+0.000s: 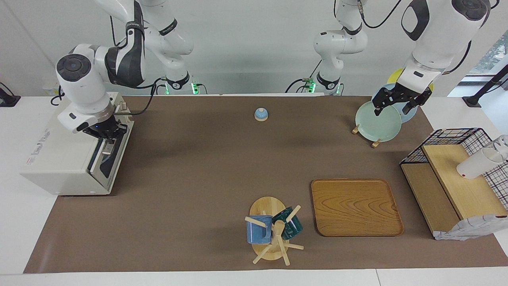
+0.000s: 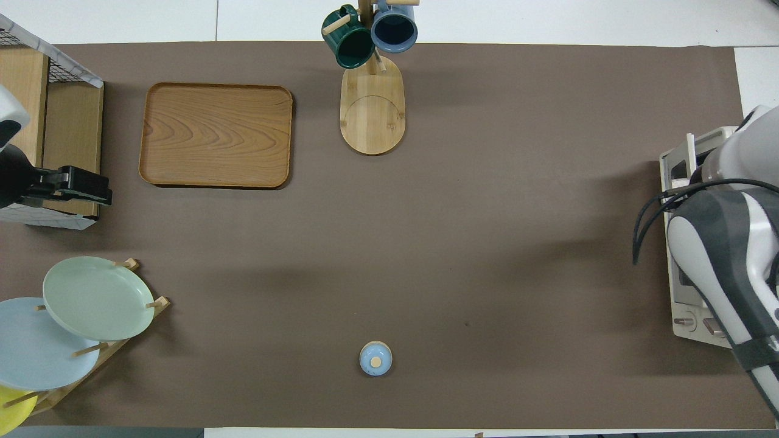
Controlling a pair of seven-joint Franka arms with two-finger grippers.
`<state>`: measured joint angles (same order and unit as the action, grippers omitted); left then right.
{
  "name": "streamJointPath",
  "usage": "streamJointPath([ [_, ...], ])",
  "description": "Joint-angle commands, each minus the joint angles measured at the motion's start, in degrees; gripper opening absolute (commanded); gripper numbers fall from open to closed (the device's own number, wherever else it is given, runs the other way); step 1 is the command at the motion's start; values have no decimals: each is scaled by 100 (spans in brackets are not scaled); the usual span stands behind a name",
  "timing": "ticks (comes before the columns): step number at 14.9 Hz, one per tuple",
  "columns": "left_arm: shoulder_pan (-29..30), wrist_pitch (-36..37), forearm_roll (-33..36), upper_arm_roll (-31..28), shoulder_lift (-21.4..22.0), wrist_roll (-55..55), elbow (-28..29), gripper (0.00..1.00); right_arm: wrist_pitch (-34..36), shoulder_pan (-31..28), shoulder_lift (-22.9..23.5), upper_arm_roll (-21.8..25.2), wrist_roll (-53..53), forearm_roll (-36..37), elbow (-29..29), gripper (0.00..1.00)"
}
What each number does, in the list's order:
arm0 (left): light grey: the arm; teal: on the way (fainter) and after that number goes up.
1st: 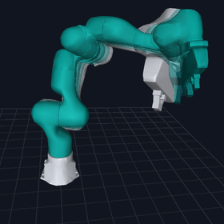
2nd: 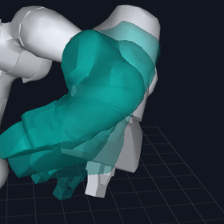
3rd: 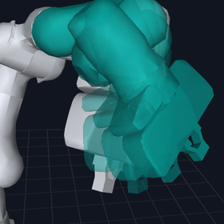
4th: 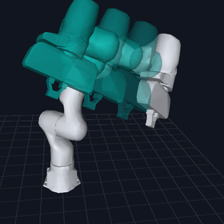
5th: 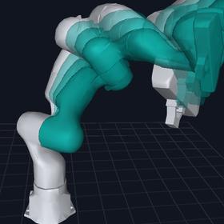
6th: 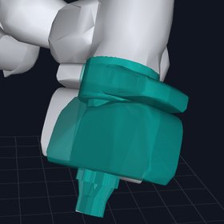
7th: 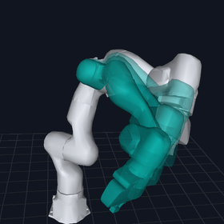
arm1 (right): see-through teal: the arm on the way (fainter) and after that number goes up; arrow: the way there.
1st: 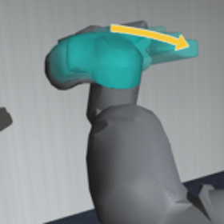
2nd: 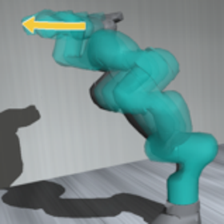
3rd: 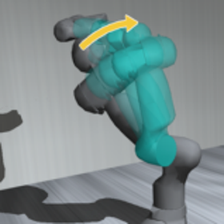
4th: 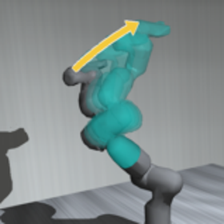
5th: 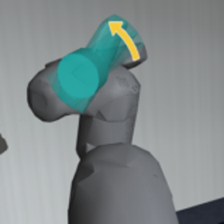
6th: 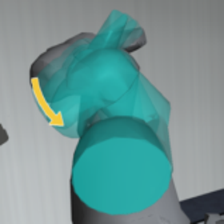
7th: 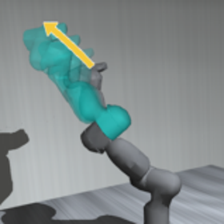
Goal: Put eggplant into oven
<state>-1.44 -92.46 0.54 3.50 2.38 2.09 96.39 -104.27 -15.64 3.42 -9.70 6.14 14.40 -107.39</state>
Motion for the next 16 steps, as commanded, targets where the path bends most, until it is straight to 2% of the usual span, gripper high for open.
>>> streamJointPath([
  [1, -58, 87, 121, -51, -19, 20, -59, 100, 686, -27, 177, -41, 133, -209, 735, 11],
  [4, -58, 87, 121, -51, -19, 20, -59, 100, 1135, -1, 151, -67, 107, -787, 1149, 23],
  [5, -58, 87, 121, -51, -19, 20, -59, 100, 1250, 8, 81, -76, 89, -964, 1176, 34],
  [6, -58, 87, 121, -51, -19, 20, -59, 100, 1268, 34, 46, -76, 80, -1105, 1177, 58],
  [7, -58, 87, 121, -51, -19, 20, -59, 100, 1286, 43, 28, -85, 80, -1158, 1177, 100],
  [12, -58, 79, 121, -51, -19, 20, -59, 100, 1269, 43, -78, -76, 63, -1308, 1177, 100],
  [13, -58, 87, 121, -51, -19, 20, -59, 100, 1269, 252, -121, 37, -42, -1334, 1177, 100],
  [15, -58, 79, 121, -51, -19, 20, -59, 100, 1233, 1120, -166, 948, -218, -1361, 1194, 100],
  [16, -58, 87, 121, -51, -19, 20, -59, 100, 1225, 1316, -166, 1126, -236, -1422, 1194, 100],
])
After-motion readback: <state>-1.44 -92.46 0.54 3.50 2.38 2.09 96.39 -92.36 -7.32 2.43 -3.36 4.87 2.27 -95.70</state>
